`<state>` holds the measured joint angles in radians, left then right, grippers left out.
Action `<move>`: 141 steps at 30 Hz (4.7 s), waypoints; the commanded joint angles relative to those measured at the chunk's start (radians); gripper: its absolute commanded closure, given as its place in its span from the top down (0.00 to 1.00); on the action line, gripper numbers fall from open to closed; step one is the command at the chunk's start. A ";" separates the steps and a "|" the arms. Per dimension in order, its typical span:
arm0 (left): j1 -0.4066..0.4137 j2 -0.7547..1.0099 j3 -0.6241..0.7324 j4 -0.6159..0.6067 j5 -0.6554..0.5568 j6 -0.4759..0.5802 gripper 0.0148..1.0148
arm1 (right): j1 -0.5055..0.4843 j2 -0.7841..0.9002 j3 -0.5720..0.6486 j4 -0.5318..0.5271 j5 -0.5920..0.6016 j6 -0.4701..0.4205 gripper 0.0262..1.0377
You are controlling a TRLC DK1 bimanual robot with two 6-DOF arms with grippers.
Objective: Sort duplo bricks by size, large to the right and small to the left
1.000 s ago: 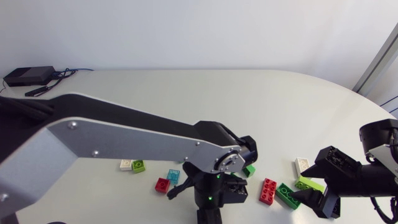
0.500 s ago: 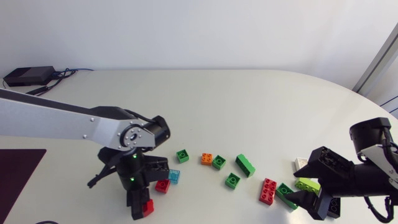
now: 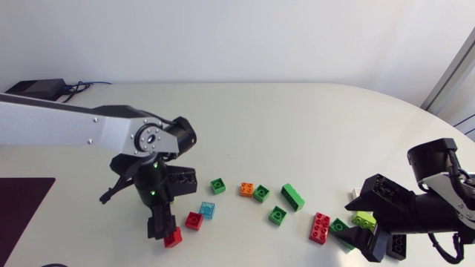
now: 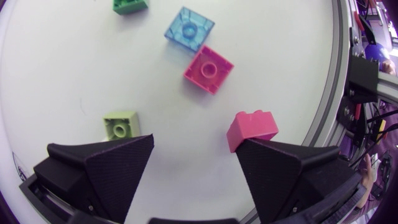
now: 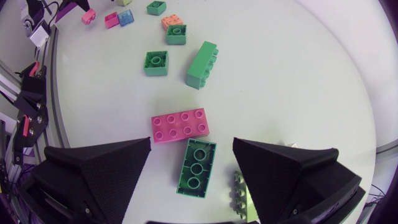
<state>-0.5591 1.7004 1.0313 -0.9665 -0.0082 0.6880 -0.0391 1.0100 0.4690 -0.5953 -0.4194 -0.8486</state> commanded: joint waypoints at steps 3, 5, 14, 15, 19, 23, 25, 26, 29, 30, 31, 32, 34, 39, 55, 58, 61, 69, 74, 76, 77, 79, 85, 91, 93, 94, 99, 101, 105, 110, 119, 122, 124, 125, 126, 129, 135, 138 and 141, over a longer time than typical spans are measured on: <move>-0.042 -0.007 0.113 -0.054 -0.004 -0.002 0.97 | -0.005 0.002 -0.020 0.000 0.001 0.002 0.92; -0.038 0.024 0.101 -0.055 -0.009 0.001 0.97 | -0.007 -0.004 -0.024 -0.006 0.001 0.000 0.92; -0.071 0.068 0.107 0.025 0.047 -0.084 0.97 | 0.226 0.029 0.059 0.009 0.019 0.183 0.92; -0.074 0.073 0.104 0.037 0.060 -0.088 0.97 | 0.280 0.042 0.072 0.026 0.033 0.224 0.92; -0.055 0.074 0.085 0.066 0.076 -0.097 0.97 | 0.421 0.160 0.166 0.072 0.048 0.344 0.92; -0.013 0.050 0.069 0.084 0.090 -0.099 0.97 | 0.492 0.334 0.293 0.086 0.002 0.422 0.91; 0.013 0.024 0.062 0.097 0.108 -0.104 0.97 | 0.525 0.403 0.353 0.088 -0.012 0.459 0.91; 0.027 0.013 0.059 0.101 0.117 -0.107 0.97 | 0.539 0.438 0.385 0.088 -0.019 0.480 0.91; 0.077 -0.035 0.036 0.140 0.169 -0.114 0.97 | 0.555 0.533 0.479 0.075 -0.064 0.526 0.91; 0.093 -0.044 0.023 0.152 0.182 -0.114 0.97 | 0.559 0.561 0.513 0.066 -0.081 0.542 0.91; 0.110 -0.056 0.006 0.176 0.191 -0.114 0.97 | 0.568 0.585 0.540 0.058 -0.098 0.557 0.91; 0.125 -0.074 -0.020 0.209 0.212 -0.122 0.97 | 0.579 0.611 0.571 0.048 -0.108 0.572 0.91; 0.133 -0.102 -0.068 0.262 0.234 -0.131 0.97 | 0.590 0.656 0.625 0.043 -0.130 0.615 0.91; 0.133 -0.150 -0.145 0.351 0.235 -0.162 0.97 | 0.662 0.765 0.758 -0.004 -0.154 0.671 0.91; 0.211 -0.239 -0.175 0.394 0.283 -0.174 0.97 | 0.800 0.932 1.001 -0.106 -0.121 0.688 0.91; 0.214 -0.237 -0.175 0.394 0.289 -0.176 0.97 | 0.815 0.957 1.031 -0.120 -0.119 0.688 0.91; 0.222 -0.240 -0.177 0.394 0.289 -0.174 0.97 | 0.831 0.978 1.037 -0.120 -0.090 0.686 0.91; 0.291 -0.308 -0.209 0.364 0.303 -0.133 0.97 | 0.835 1.003 1.057 -0.130 -0.055 0.683 0.91; 0.312 -0.321 -0.215 0.338 0.327 -0.117 0.97 | 0.844 1.000 1.068 -0.141 -0.059 0.675 0.91; 0.300 -0.305 -0.217 0.341 0.327 -0.117 0.97 | 0.852 0.993 1.074 -0.144 -0.061 0.677 0.91; 0.288 -0.294 -0.217 0.342 0.327 -0.120 0.97 | 0.852 0.993 1.076 -0.144 -0.061 0.680 0.91; 0.263 -0.278 -0.209 0.344 0.330 -0.130 0.97 | 0.849 0.995 1.083 -0.144 -0.059 0.686 0.91; 0.238 -0.274 -0.194 0.344 0.333 -0.151 0.97 | 0.843 0.996 1.099 -0.149 -0.065 0.694 0.91; 0.261 -0.258 -0.214 0.347 0.333 -0.131 0.97 | 0.844 1.001 1.122 -0.158 -0.091 0.700 0.91; 0.269 -0.252 -0.217 0.351 0.335 -0.127 0.97 | 0.848 1.001 1.129 -0.158 -0.093 0.703 0.91; 0.271 -0.252 -0.218 0.353 0.335 -0.127 0.97 | 0.848 1.003 1.132 -0.158 -0.093 0.703 0.91; 0.268 -0.265 -0.218 0.353 0.340 -0.128 0.97 | 0.835 1.033 1.148 -0.169 -0.087 0.704 0.91; 0.274 -0.278 -0.218 0.351 0.340 -0.130 0.97 | 0.832 1.039 1.149 -0.170 -0.082 0.709 0.91; 0.298 -0.303 -0.221 0.348 0.343 -0.120 0.97 | 0.831 1.047 1.149 -0.170 -0.078 0.709 0.91; 0.323 -0.320 -0.232 0.331 0.343 -0.096 0.97 | 0.831 1.053 1.146 -0.170 -0.073 0.707 0.91; 0.238 -0.323 -0.178 0.322 0.353 -0.139 0.97 | 0.805 0.906 1.097 -0.158 -0.055 0.692 0.91; 0.136 -0.211 -0.131 0.345 0.349 -0.148 0.97 | 0.755 0.765 1.007 -0.129 0.011 0.691 0.91; 0.090 -0.136 -0.096 0.370 0.347 -0.157 0.97 | 0.699 0.665 0.928 -0.104 0.057 0.680 0.91; 0.065 -0.105 -0.080 0.391 0.346 -0.157 0.97 | 0.665 0.619 0.893 -0.104 0.060 0.674 0.91; 0.047 -0.081 -0.066 0.413 0.346 -0.157 0.97 | 0.624 0.578 0.858 -0.104 0.073 0.661 0.91; -0.004 -0.004 0.013 0.422 0.346 -0.157 0.97 | 0.498 0.458 0.737 -0.104 0.087 0.609 0.91; -0.070 0.171 0.242 0.407 0.346 -0.180 0.97 | 0.239 0.280 0.505 -0.103 0.045 0.477 0.91; -0.104 0.242 0.349 0.371 0.346 -0.206 0.97 | 0.143 0.230 0.421 -0.097 0.011 0.425 0.91; -0.130 0.311 0.452 0.338 0.341 -0.240 0.96 | 0.061 0.193 0.358 -0.097 -0.021 0.373 0.91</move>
<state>-0.6716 1.9533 1.4216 -0.6064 0.3332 0.4877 0.0563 1.2266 0.8715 -0.6930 -0.4244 -0.4194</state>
